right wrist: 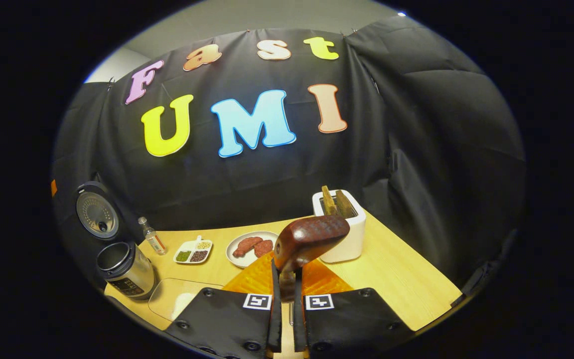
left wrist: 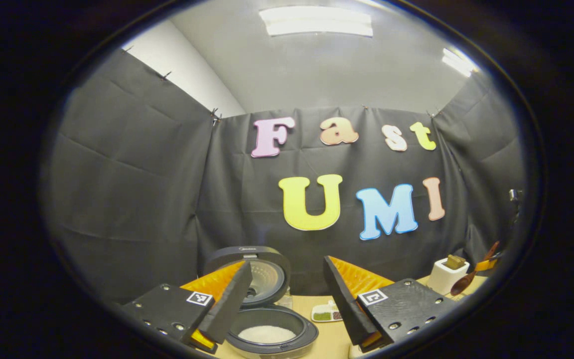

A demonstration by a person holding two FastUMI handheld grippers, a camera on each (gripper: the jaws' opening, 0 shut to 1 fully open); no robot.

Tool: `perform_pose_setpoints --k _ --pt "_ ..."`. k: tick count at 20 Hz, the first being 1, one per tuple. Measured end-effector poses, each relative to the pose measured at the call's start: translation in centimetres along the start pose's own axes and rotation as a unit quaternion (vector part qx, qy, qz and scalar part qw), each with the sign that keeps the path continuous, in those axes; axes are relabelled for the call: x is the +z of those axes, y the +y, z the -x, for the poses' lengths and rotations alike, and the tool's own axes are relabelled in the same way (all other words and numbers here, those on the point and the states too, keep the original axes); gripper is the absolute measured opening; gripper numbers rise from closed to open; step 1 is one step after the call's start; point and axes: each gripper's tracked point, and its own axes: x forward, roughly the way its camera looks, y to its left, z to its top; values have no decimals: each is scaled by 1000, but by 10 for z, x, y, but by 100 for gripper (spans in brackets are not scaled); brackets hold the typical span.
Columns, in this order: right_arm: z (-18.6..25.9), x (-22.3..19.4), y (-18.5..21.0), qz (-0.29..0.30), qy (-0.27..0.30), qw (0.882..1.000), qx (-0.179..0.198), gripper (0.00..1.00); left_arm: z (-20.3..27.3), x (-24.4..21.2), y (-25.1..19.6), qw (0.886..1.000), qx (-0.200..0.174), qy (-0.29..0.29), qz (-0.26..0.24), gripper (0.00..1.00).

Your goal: Close the left gripper, press the button to open the rice cooker; take a wooden spoon from the chopstick holder with the right hand, scoop a spoonful of rice and pour it into the rice cooker, then put the wooden spoon back into the chopstick holder.

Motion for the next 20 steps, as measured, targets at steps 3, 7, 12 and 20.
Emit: perform_pose_setpoints --k 3,7,12,20 --pt "3 -21 -13 1 26 1000 -5 11 1 -2 -4 1000 0 3 1 90" --pt "0 -52 -19 0 72 997 -9 13 1 -7 -1 1000 4 9 2 90" --pt "-5 -49 -12 -1 67 998 4 33 1 -6 11 1000 16 9 -5 90" --pt "29 39 -18 80 -79 992 -64 98 -46 -1 50 998 51 18 -36 92"
